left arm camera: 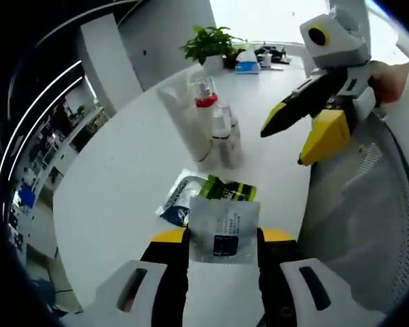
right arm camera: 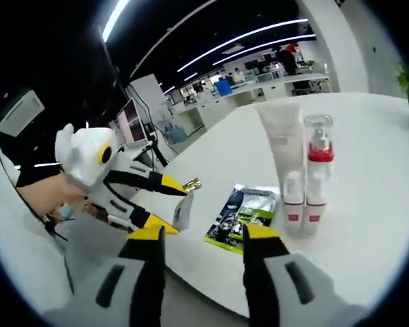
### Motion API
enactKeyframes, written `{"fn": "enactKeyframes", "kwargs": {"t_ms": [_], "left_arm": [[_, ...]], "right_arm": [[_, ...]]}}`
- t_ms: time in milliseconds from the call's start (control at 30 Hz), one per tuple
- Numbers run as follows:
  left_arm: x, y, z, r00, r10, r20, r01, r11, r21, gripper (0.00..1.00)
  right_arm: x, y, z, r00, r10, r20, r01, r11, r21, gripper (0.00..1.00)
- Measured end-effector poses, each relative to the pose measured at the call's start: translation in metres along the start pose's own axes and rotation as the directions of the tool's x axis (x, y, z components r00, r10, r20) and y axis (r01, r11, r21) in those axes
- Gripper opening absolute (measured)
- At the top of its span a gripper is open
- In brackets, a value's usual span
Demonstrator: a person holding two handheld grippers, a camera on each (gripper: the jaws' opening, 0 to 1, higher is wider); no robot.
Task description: Arrange the skincare products in the storage area until every visible bottle or jar stands upright without overlapping.
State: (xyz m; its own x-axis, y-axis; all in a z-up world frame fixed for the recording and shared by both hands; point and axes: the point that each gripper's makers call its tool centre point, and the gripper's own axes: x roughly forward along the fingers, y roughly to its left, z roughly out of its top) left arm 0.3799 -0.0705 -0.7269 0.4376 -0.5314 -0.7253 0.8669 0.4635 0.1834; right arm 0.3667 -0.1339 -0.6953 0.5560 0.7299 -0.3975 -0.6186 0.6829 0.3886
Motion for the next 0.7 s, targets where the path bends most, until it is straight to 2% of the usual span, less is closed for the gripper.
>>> {"fn": "enactKeyframes", "kwargs": {"t_ms": [100,200,367,567,700], "left_arm": [[-0.002,-0.005,0.008,1.000,-0.001,0.014,0.000,1.000,0.031,0.37],[-0.003,-0.010,0.013,1.000,-0.003,0.019,0.002,0.997,0.078,0.37],[-0.002,-0.017,0.013,1.000,-0.009,0.000,0.009,0.988,0.151,0.37],[-0.001,-0.018,0.017,1.000,-0.020,0.004,0.019,0.987,0.162,0.37],[-0.001,-0.018,0.018,1.000,-0.021,0.007,0.019,0.986,0.164,0.37]], "right_arm": [[0.012,0.003,0.005,0.999,0.040,-0.005,-0.040,0.999,0.008,0.29],[0.023,0.003,0.009,0.998,0.067,-0.010,-0.067,0.997,0.042,0.28],[0.034,0.001,0.016,0.996,0.092,0.000,-0.092,0.990,0.110,0.24],[0.040,0.002,0.009,0.993,0.119,-0.026,-0.112,0.977,0.182,0.16],[0.041,0.002,0.006,0.993,0.117,-0.032,-0.108,0.974,0.200,0.13]]}}
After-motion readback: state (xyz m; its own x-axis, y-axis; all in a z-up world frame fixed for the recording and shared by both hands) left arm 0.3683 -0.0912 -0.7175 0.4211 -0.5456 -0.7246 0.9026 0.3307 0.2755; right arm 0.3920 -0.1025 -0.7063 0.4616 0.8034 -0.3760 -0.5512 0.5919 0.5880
